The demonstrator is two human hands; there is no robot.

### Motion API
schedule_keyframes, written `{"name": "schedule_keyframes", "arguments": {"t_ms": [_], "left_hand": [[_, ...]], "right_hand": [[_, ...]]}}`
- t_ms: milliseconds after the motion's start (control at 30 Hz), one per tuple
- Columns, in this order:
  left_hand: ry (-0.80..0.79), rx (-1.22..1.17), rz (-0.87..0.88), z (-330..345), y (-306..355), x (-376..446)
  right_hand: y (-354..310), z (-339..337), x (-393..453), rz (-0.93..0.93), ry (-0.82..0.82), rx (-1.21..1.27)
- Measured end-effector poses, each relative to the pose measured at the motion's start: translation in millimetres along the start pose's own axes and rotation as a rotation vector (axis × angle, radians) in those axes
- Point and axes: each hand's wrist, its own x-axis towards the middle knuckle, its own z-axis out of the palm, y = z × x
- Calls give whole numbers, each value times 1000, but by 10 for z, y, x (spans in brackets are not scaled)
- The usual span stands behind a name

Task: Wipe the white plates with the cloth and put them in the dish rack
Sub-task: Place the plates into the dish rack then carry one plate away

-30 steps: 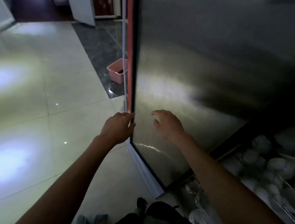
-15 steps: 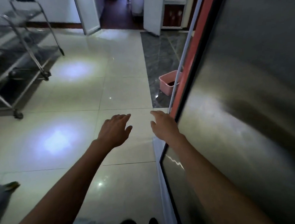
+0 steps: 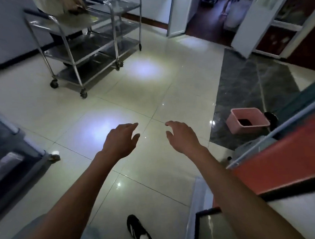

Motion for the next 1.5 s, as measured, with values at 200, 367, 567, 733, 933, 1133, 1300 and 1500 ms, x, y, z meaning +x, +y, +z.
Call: {"name": "schedule_keyframes", "arguments": {"t_ms": [200, 367, 567, 733, 933, 1133, 1300, 1500], "left_hand": [[28, 15, -149, -347, -760, 433], [32, 88, -267, -658, -1320, 518], [67, 81, -418, -840, -1927, 628], [96, 98, -497, -1019, -2402, 939], [164, 67, -676, -1419, -3026, 1323], [187, -13, -879, -1476, -3578, 1106], [291, -25, -1063, -1546, -4053, 683], [391, -66, -1238, -1601, -4753, 175]], "right_hand": [[-671, 91, 1034, -189, -23, -27], [-1258, 109, 1617, -344, -44, -64], [-1876, 249, 2234, -482, -107, 5], [-2356, 341, 2918, -559, -148, 157], [-3165, 407, 3762, -727, -187, 225], [-4063, 719, 4128, -923, -326, 269], [-4833, 1038, 4114, -1041, -473, 275], [-5861, 1465, 4038, -1113, -606, 234]]}}
